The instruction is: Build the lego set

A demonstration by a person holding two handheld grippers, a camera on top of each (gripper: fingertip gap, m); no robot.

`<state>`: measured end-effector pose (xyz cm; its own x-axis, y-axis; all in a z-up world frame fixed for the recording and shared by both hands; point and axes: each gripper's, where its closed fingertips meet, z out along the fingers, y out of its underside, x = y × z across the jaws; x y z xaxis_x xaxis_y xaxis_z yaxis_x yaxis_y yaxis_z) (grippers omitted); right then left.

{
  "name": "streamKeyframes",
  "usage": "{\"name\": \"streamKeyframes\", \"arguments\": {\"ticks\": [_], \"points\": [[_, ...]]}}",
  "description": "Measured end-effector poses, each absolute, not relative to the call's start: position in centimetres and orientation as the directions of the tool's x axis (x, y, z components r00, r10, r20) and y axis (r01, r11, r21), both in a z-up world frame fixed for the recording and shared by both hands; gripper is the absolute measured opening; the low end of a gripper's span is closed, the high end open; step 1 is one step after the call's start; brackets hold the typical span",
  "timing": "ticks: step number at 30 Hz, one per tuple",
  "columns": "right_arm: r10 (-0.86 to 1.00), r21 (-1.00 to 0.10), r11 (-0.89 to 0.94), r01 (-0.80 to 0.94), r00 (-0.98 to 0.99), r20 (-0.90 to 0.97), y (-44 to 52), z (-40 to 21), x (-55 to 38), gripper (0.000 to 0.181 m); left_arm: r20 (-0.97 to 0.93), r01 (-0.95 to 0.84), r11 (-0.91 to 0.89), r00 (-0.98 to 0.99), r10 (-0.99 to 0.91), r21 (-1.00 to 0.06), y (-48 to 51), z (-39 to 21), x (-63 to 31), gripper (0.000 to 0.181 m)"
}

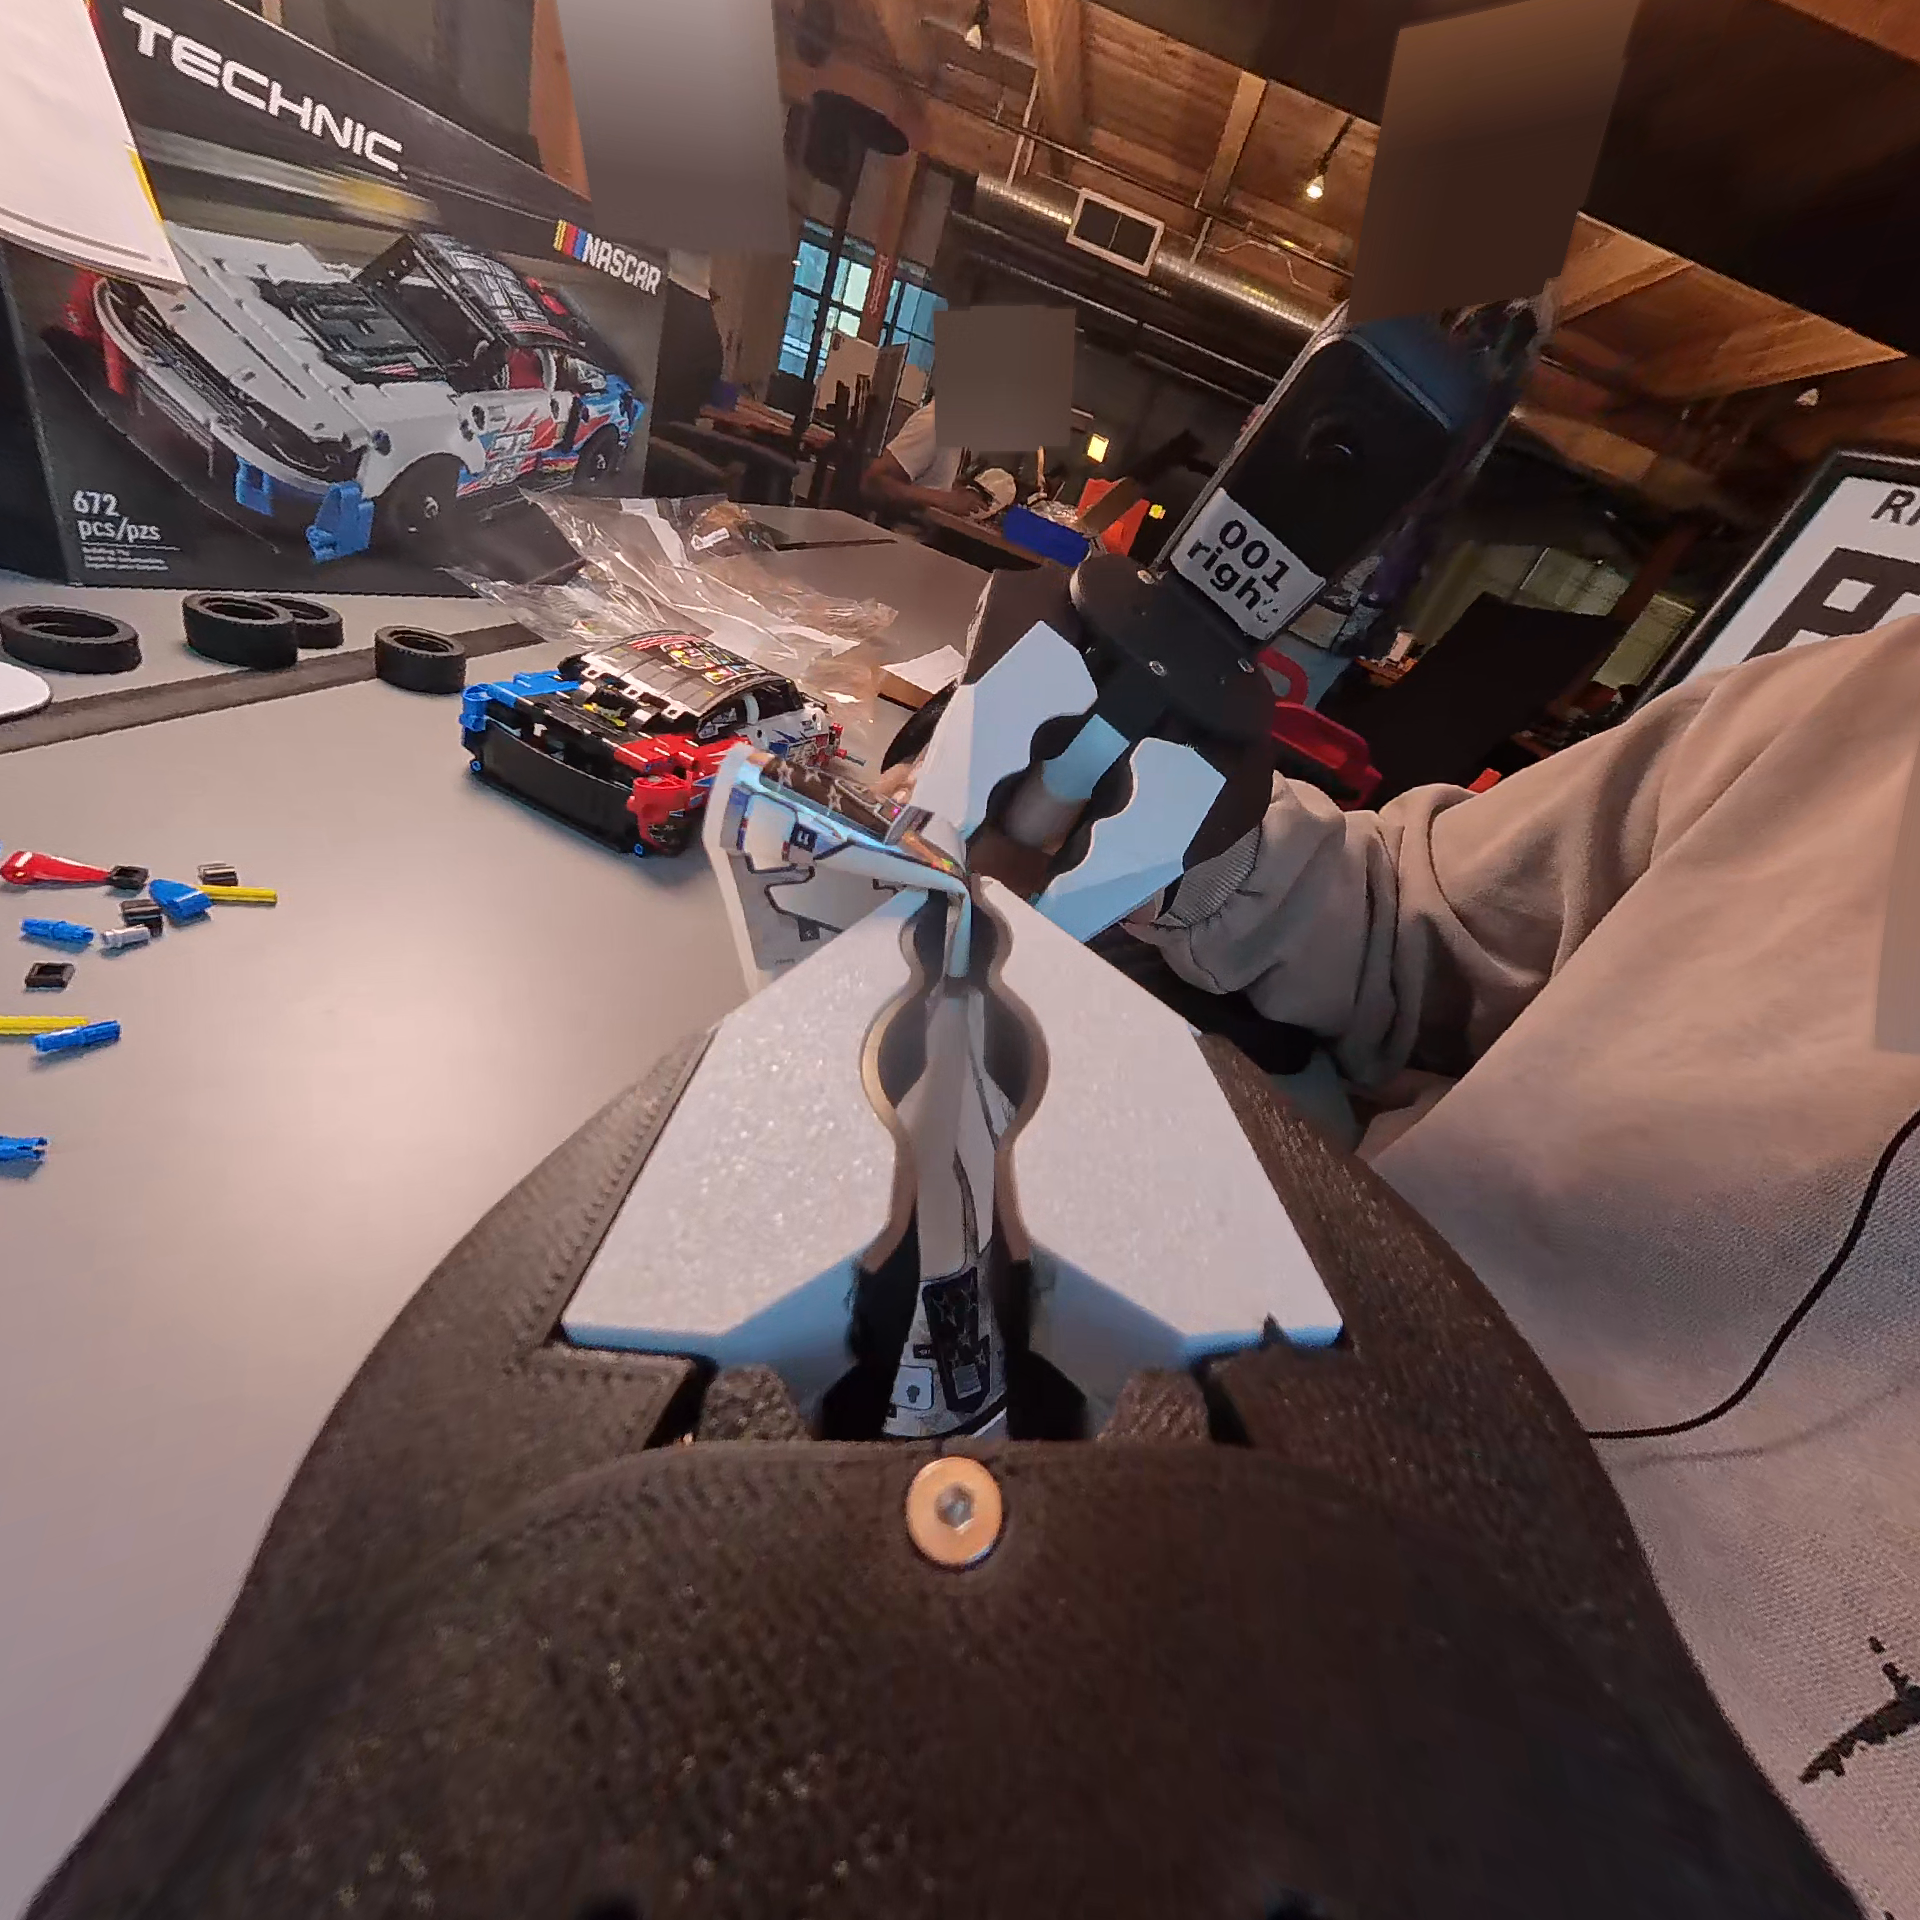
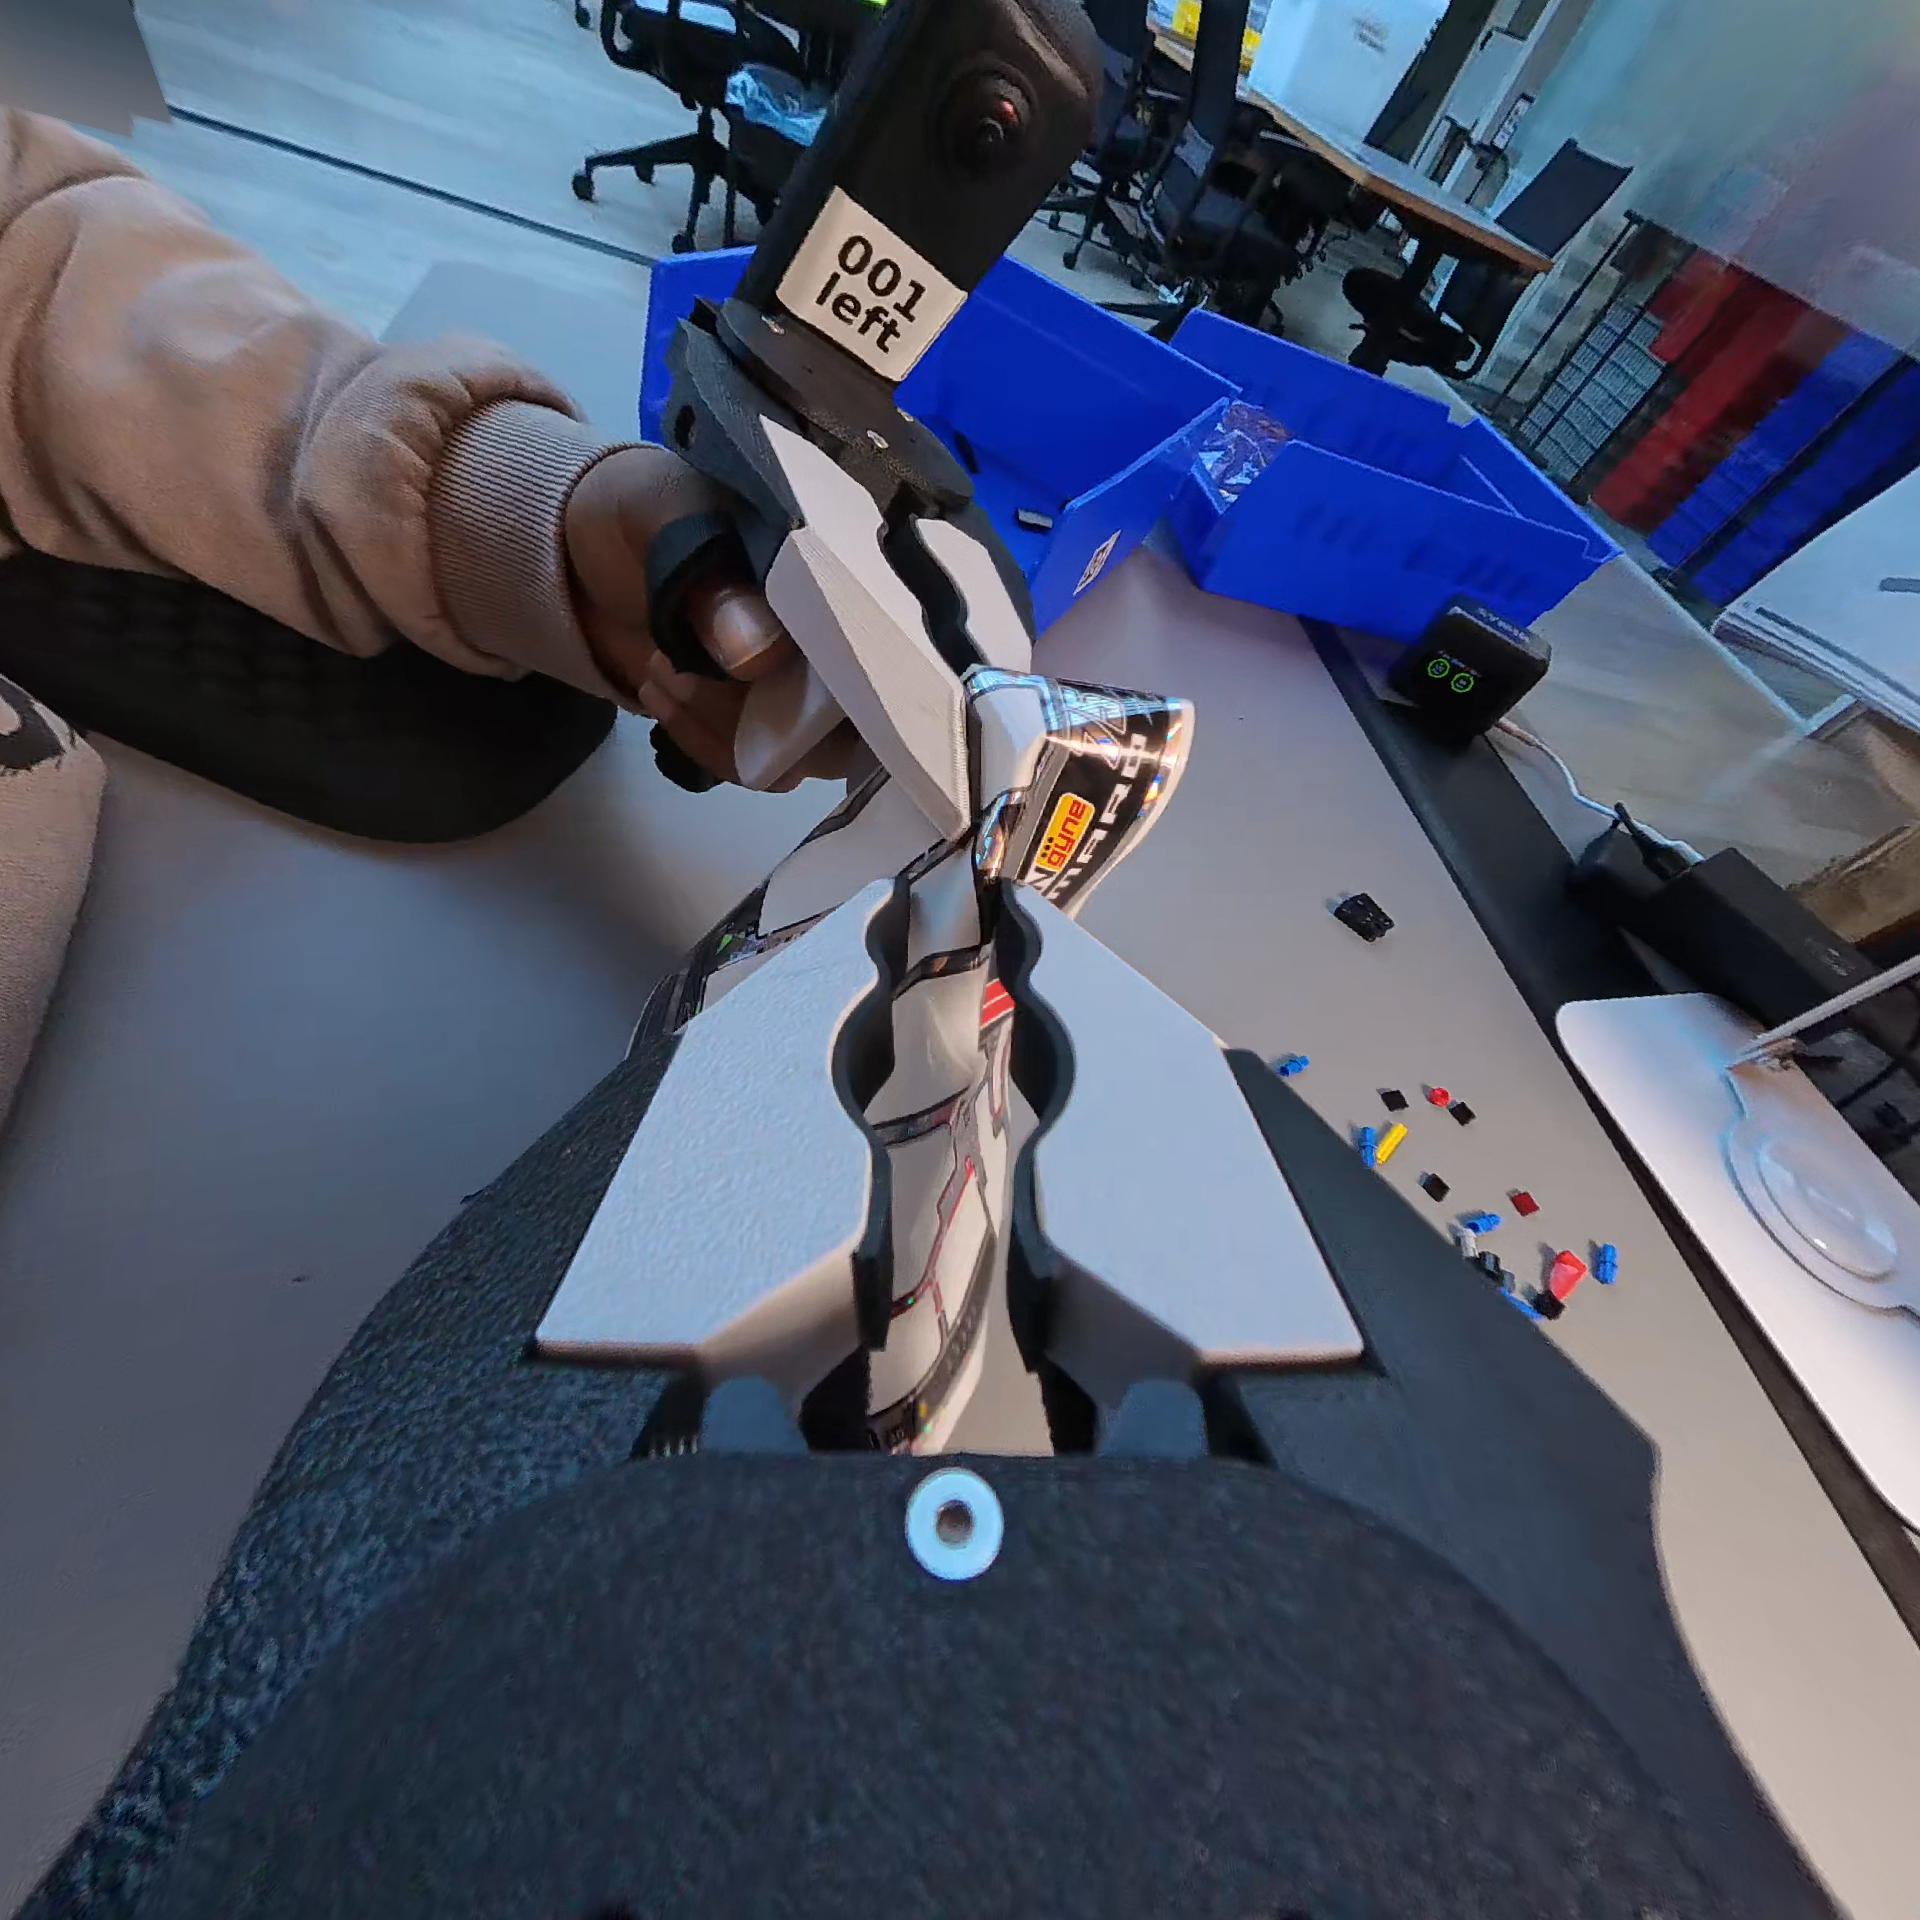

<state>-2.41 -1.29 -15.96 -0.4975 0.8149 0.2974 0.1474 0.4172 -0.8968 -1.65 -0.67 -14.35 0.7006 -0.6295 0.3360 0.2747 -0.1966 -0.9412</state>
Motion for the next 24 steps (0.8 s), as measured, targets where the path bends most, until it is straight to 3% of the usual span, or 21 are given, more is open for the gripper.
{"name": "streamKeyframes", "arguments": {"ticks": [8,13,22,24], "points": [[0.834,-0.942,0.314,0.116,-0.508,0.215,-0.8,-14.9,-1.8,0.012,0.227,0.136,-0.193,0.763,-0.605,-0.972,-0.5,-15.4,-1.1,0.000],[0.801,-0.874,0.474,0.108,-0.466,0.377,-0.5,-15.3,-1.8,0.009,0.192,0.094,-0.191,0.772,-0.606,-0.977,-0.5,-15.6,-0.7,0.000],[0.765,-0.856,0.497,0.138,-0.535,0.358,-1.2,-16.3,-1.2,0.032,0.129,0.033,-0.162,0.767,-0.628,-0.986,-1.0,-15.5,-0.2,0.000],[0.756,-0.859,0.498,0.122,-0.546,0.361,-1.6,-16.4,-1.2,0.025,0.113,0.010,-0.163,0.762,-0.637,-0.987,-1.1,-15.8,0.0,0.000]]}}
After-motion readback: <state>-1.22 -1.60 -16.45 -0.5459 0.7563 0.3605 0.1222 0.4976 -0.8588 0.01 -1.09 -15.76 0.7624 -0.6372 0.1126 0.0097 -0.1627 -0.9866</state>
